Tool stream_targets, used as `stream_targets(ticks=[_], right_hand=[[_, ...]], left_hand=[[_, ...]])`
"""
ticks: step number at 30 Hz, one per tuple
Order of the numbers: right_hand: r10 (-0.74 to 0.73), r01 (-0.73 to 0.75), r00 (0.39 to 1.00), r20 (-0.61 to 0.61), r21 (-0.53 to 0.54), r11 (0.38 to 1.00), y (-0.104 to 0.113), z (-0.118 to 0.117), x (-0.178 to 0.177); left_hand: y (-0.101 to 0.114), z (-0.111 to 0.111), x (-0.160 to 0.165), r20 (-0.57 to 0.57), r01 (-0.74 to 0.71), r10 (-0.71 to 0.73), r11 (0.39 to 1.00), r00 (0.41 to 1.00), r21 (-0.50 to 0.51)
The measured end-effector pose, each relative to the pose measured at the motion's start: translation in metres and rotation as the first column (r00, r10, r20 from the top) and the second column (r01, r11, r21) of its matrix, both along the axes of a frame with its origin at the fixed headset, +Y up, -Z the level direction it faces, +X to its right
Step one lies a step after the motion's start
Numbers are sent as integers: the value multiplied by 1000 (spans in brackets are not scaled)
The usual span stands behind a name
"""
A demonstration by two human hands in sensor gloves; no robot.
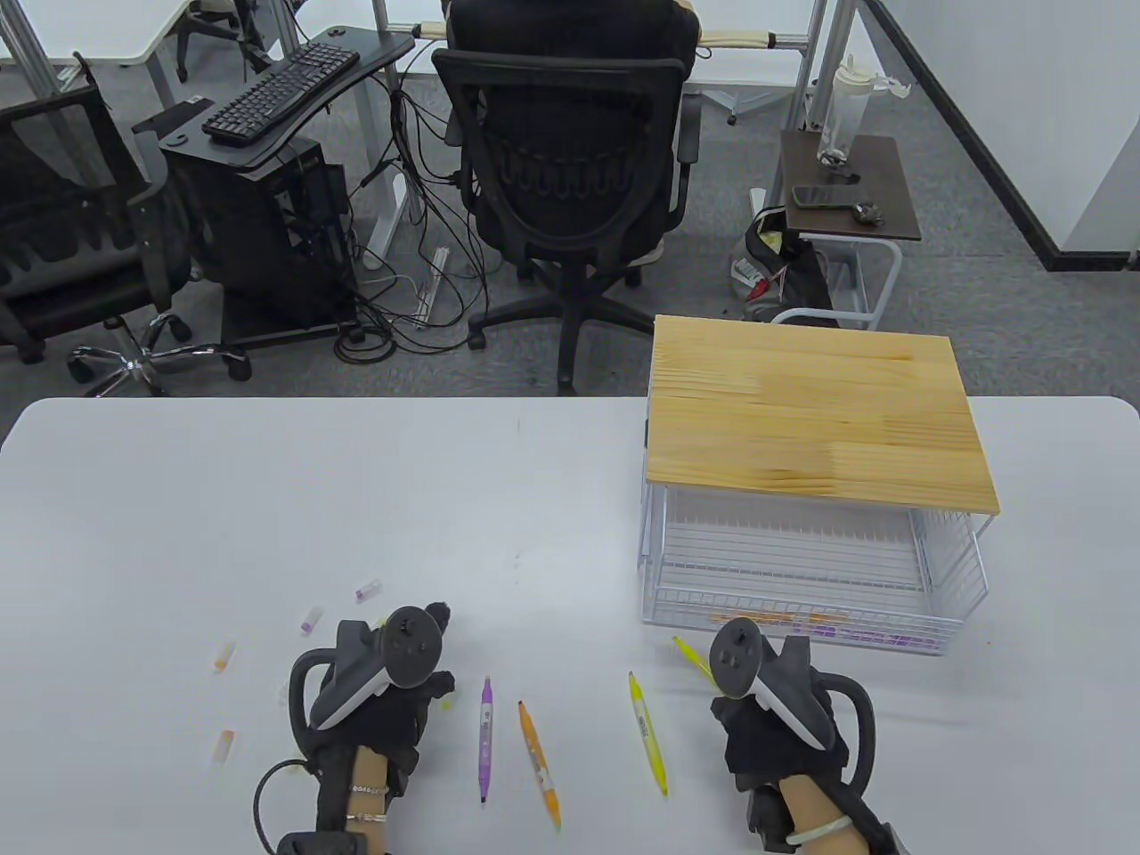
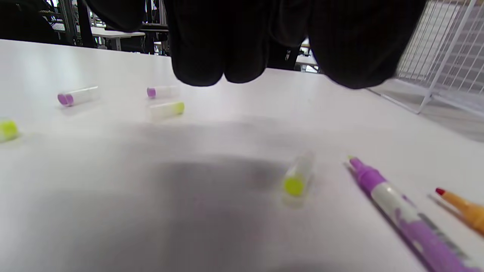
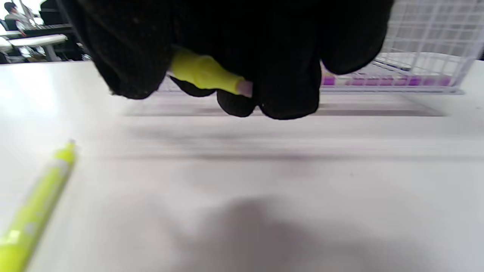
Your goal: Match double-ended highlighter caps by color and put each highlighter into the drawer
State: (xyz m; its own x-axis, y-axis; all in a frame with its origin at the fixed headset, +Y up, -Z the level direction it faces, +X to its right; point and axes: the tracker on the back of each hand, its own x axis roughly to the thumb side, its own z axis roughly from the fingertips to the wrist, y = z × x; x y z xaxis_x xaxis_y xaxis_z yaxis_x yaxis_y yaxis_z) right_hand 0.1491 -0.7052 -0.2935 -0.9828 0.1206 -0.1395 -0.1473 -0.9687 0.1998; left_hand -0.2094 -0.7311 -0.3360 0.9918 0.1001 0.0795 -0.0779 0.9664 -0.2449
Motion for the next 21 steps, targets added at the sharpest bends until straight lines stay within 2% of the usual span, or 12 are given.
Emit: stream_targets(ticks=[6, 11, 14, 16, 18, 21], right_hand=[[-75, 90, 990, -116, 133, 987, 33, 12, -32], [-187, 206, 973, -137, 144, 968, 46, -3, -60], [-262, 283, 954, -142, 158, 946, 46, -7, -69], [-312, 336, 936, -162, 155, 929, 38, -7, -71], [-285, 307, 943, -169, 124, 943, 34, -8, -71], [-268, 291, 951, -156, 149, 945, 33, -8, -67]], left_hand=[[-22, -9, 8, 9, 83, -83, 992, 997, -97], [-31, -10, 19, 30, 162, -159, 980, 987, -118], [-37, -12, 26, 37, 217, -214, 969, 976, -116], [-37, -12, 30, 37, 228, -226, 968, 974, -107], [-36, -10, 32, 45, 249, -246, 964, 968, -92], [-36, -10, 38, 49, 265, -262, 960, 964, -89]])
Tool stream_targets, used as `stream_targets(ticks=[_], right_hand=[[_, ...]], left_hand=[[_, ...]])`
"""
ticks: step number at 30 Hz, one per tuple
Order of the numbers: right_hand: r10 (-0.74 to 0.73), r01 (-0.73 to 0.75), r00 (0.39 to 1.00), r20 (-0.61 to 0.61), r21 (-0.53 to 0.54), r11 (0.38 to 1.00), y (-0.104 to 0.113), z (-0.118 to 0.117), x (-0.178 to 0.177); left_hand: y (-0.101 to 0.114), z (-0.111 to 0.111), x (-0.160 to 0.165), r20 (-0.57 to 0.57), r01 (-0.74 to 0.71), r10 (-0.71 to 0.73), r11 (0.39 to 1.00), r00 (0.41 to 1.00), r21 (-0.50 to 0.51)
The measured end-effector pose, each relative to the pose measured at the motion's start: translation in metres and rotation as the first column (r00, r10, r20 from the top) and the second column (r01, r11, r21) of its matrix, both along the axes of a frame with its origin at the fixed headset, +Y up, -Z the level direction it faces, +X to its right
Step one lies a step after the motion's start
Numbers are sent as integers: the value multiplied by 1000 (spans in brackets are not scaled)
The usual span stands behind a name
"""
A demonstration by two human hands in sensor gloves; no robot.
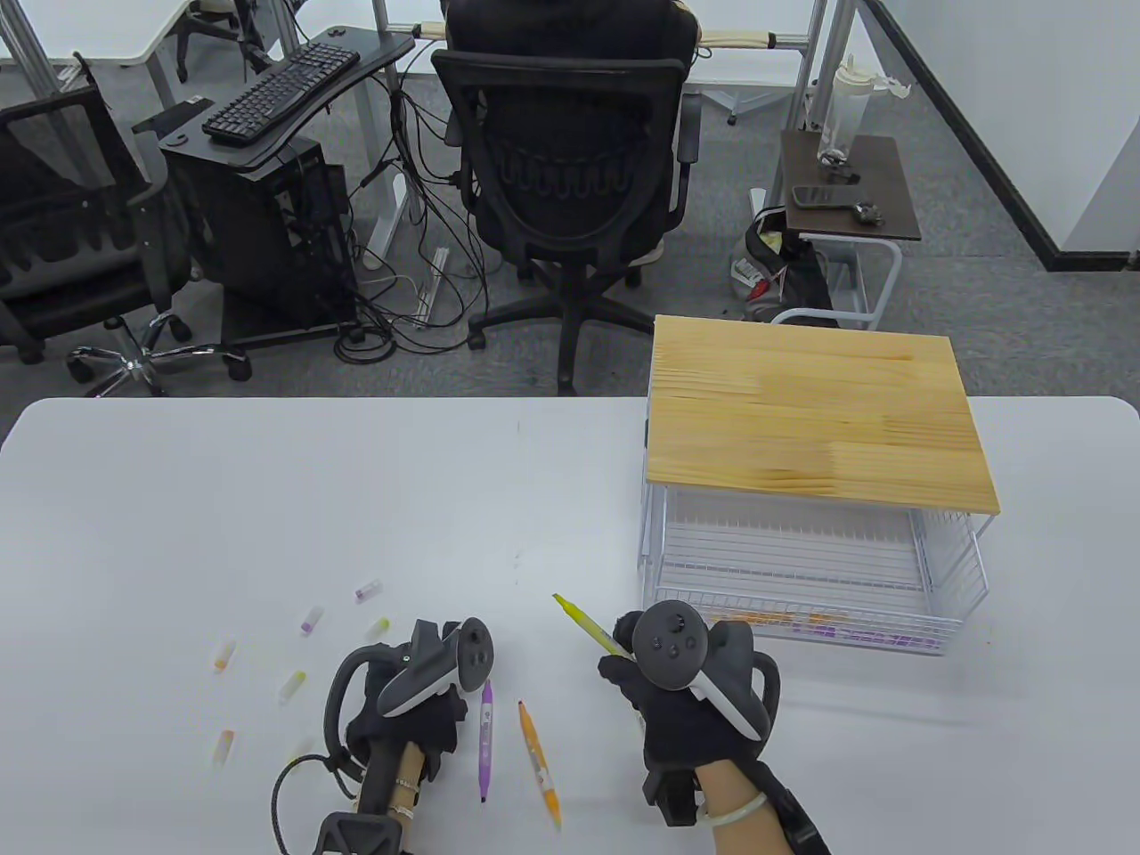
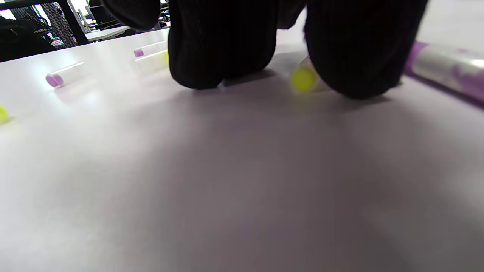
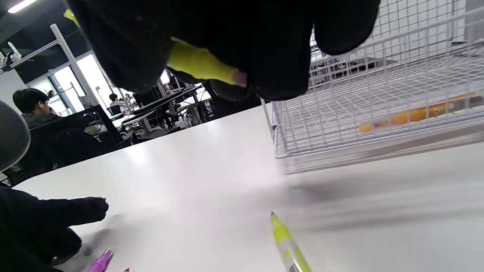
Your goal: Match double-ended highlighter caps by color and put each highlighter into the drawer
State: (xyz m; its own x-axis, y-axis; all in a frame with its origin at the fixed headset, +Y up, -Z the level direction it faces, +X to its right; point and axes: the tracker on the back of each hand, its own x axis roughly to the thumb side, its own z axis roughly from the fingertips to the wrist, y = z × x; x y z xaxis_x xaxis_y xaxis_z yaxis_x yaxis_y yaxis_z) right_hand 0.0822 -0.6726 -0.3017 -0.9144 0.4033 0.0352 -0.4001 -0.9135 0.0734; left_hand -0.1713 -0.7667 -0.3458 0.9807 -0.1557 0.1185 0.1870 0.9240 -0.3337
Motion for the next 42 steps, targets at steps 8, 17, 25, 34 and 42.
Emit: stream_targets(ticks=[8, 17, 25, 34, 42], right_hand=[[-7, 7, 999, -31, 12, 1000, 2, 5, 1], [-8, 9, 995, -101, 5, 1000, -3, 7, -13], [-39, 42, 997, -73, 39, 998, -2, 7, 0], [-63, 69, 996, -64, 93, 993, -5, 6, 3], [-76, 94, 988, -131, 136, 986, -1, 13, -4]], left_hand=[[0, 2, 16, 8, 84, -84, 996, 996, 26], [3, 5, 17, 7, 129, -130, 988, 991, 85], [42, 14, -8, -22, -123, 132, 963, 991, 239], [71, 31, -12, 122, -310, 286, 834, 950, 457], [83, 39, -23, 167, -418, 390, 754, 905, 507]])
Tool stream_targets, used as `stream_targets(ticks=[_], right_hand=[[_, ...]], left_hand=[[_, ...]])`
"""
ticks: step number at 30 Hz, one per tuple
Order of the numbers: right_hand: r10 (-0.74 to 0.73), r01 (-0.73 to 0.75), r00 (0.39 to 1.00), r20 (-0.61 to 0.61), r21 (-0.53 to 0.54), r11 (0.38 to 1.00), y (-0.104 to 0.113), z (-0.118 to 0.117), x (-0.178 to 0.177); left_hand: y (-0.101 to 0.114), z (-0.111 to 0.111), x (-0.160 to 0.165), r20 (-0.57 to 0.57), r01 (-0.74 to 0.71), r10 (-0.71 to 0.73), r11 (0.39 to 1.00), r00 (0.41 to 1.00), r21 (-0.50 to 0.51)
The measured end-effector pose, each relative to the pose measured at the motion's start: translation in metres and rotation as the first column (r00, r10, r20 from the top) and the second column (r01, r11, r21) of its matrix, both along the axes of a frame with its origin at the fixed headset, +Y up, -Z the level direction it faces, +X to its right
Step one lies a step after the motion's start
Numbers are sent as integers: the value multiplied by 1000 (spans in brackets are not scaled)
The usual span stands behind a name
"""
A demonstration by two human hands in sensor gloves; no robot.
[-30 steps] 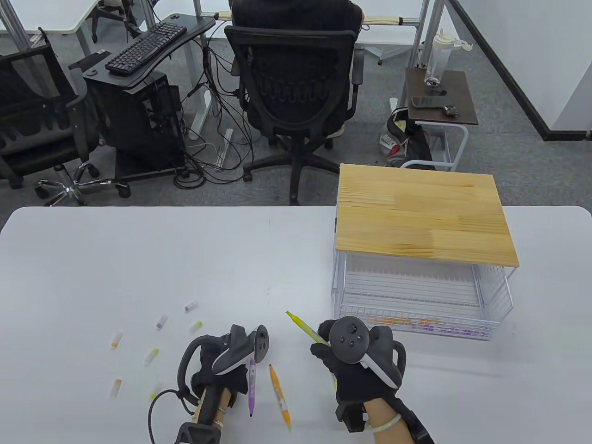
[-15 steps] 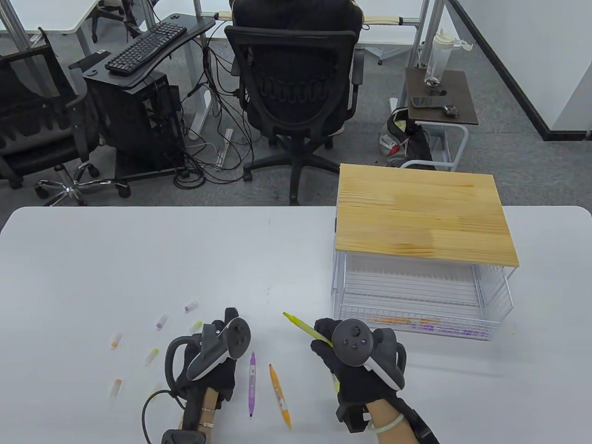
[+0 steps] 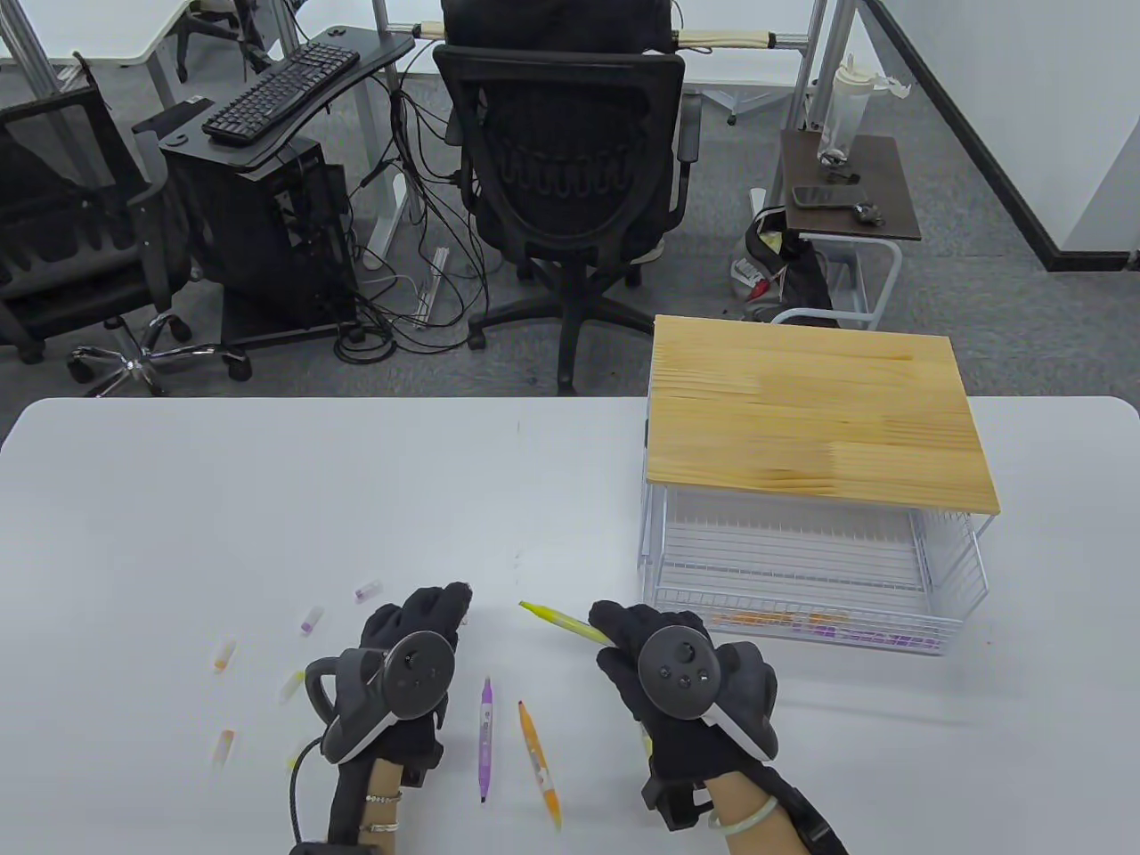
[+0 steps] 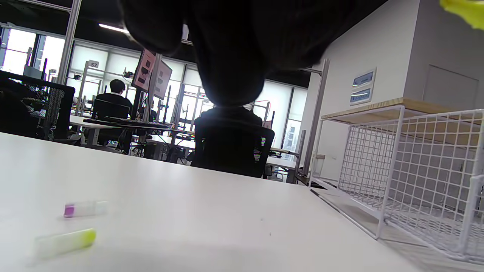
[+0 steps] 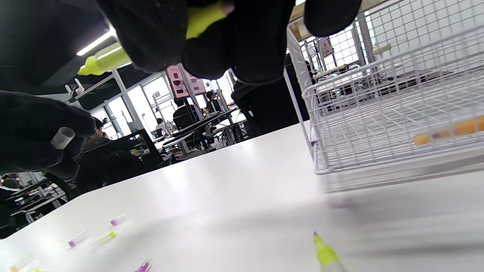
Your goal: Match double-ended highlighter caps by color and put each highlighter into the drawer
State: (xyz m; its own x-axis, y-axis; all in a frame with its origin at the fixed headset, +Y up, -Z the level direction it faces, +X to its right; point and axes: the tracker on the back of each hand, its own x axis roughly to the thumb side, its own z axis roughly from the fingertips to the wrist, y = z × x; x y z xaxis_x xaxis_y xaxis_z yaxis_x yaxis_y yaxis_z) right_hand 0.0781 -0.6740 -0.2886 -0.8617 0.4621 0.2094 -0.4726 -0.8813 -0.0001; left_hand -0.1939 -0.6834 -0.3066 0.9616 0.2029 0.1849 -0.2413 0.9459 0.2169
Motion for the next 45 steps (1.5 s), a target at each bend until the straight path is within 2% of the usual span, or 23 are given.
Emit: stream_targets(ticks=[4, 10, 16, 24, 33, 37, 40, 45], right_hand=[[19, -19, 1000, 10, 49, 999, 2, 4, -3], [29, -29, 1000, -3, 65, 997, -1, 4, -7], [31, -28, 999, -34, 89, 996, 1, 10, -15], [30, -28, 999, -16, 118, 993, -2, 11, -17], [28, -28, 1000, -3, 122, 992, -3, 11, -17], [24, -24, 1000, 0, 123, 992, -3, 10, -16], [34, -38, 999, 27, 154, 987, -1, 10, -13], [22, -20, 1000, -7, 130, 991, -1, 9, -11]], left_hand=[[5, 3, -7, 35, -90, 91, 996, 995, -18], [7, 3, -11, 90, -156, 163, 985, 982, -78], [9, 4, -6, 101, -153, 157, 987, 982, -47], [11, 6, -4, 118, -144, 148, 989, 982, -44], [11, 6, 6, 171, -116, 130, 989, 977, -94], [12, 6, 9, 239, -180, 203, 977, 950, -115], [14, 8, 7, 261, -195, 212, 977, 942, -89], [18, 11, 9, 312, -194, 214, 976, 926, -95]])
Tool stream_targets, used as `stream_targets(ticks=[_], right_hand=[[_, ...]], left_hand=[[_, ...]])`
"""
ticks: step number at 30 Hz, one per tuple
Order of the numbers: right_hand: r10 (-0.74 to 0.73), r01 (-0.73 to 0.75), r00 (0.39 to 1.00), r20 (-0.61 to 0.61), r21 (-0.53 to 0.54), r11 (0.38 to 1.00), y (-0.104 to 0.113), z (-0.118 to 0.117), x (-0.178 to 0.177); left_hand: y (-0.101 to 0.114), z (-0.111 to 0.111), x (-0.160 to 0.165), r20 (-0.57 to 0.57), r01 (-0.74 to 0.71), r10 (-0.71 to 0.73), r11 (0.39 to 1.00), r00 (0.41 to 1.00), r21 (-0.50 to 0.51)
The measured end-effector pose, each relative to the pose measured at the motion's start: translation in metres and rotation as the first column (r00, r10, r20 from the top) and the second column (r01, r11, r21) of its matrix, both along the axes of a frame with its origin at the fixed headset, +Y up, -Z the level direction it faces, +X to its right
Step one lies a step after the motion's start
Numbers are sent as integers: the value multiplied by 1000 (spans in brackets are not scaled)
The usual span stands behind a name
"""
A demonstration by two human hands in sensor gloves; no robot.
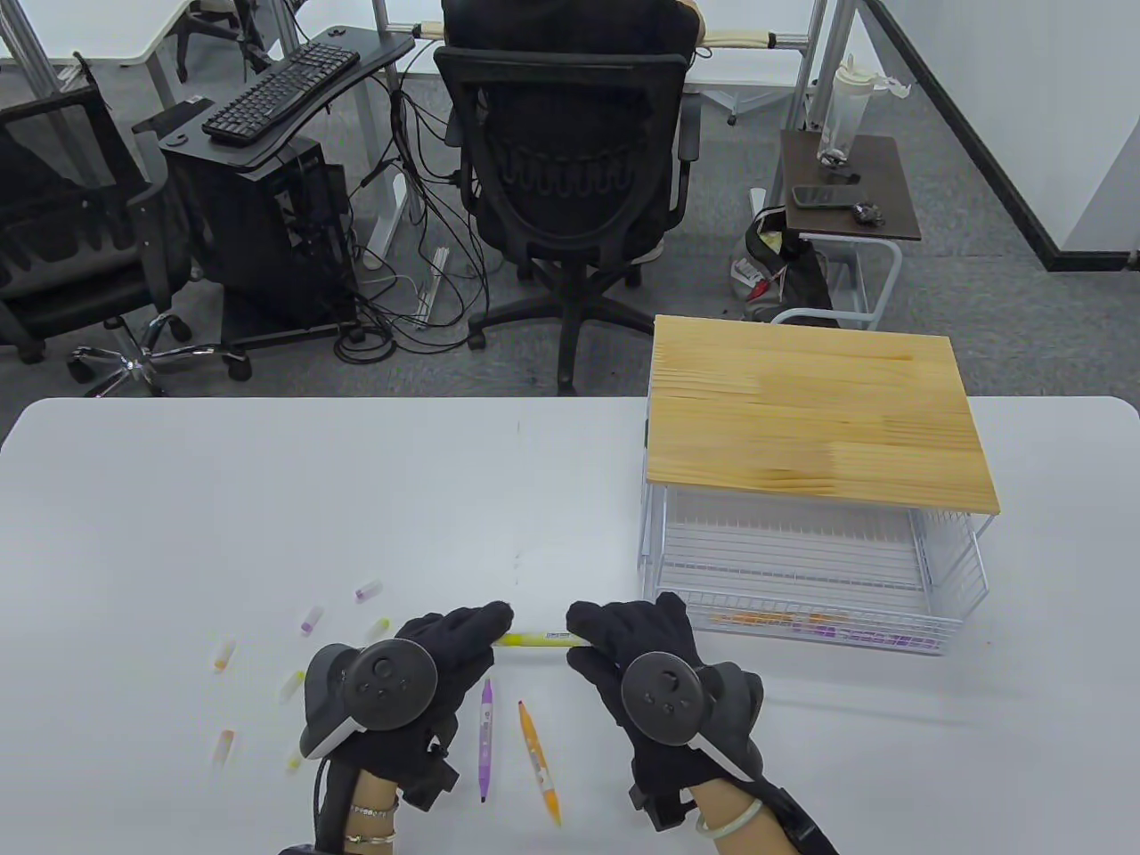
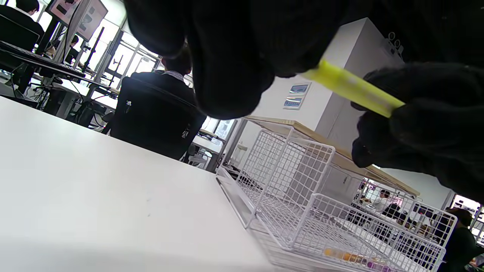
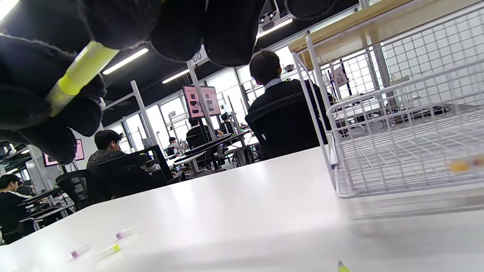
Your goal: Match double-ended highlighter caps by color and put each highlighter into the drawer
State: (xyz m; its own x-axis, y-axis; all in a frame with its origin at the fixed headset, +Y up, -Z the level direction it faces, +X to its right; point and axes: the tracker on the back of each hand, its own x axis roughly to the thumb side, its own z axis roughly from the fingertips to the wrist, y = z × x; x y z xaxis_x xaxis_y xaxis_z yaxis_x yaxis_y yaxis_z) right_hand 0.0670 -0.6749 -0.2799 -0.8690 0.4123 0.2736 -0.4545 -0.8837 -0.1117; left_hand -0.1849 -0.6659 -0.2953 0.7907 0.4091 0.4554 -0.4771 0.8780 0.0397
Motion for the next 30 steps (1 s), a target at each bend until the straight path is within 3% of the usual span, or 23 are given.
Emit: stream_targets(ticks=[6, 11, 14, 17, 21, 27, 30], right_hand=[[-24, 21, 999, -49, -67, 998, -2, -7, 6], [-39, 29, 997, -71, -134, 991, -8, -14, 7], [62, -62, 998, -2, -81, 995, -13, -13, 0], [177, -177, 984, 0, -12, 984, -16, -6, -14], [152, -153, 988, -39, -10, 988, -15, 3, -30], [178, -178, 984, 9, 48, 983, -11, 5, -29], [129, -130, 991, 20, 60, 990, -2, 6, -20]], left_hand=[[-4, -3, 2, 66, -51, 52, 999, 996, -14], [-4, -3, 8, 57, 24, -23, 1000, 998, -13], [-5, -2, 18, 41, 79, -77, 996, 996, -32], [-4, 2, 33, 38, 154, -155, 988, 987, 14], [-3, 7, 48, 86, 169, -169, 986, 982, 14], [2, 6, 32, 83, 121, -120, 993, 989, -6], [13, 12, 5, -45, 175, -173, 983, 984, 49]])
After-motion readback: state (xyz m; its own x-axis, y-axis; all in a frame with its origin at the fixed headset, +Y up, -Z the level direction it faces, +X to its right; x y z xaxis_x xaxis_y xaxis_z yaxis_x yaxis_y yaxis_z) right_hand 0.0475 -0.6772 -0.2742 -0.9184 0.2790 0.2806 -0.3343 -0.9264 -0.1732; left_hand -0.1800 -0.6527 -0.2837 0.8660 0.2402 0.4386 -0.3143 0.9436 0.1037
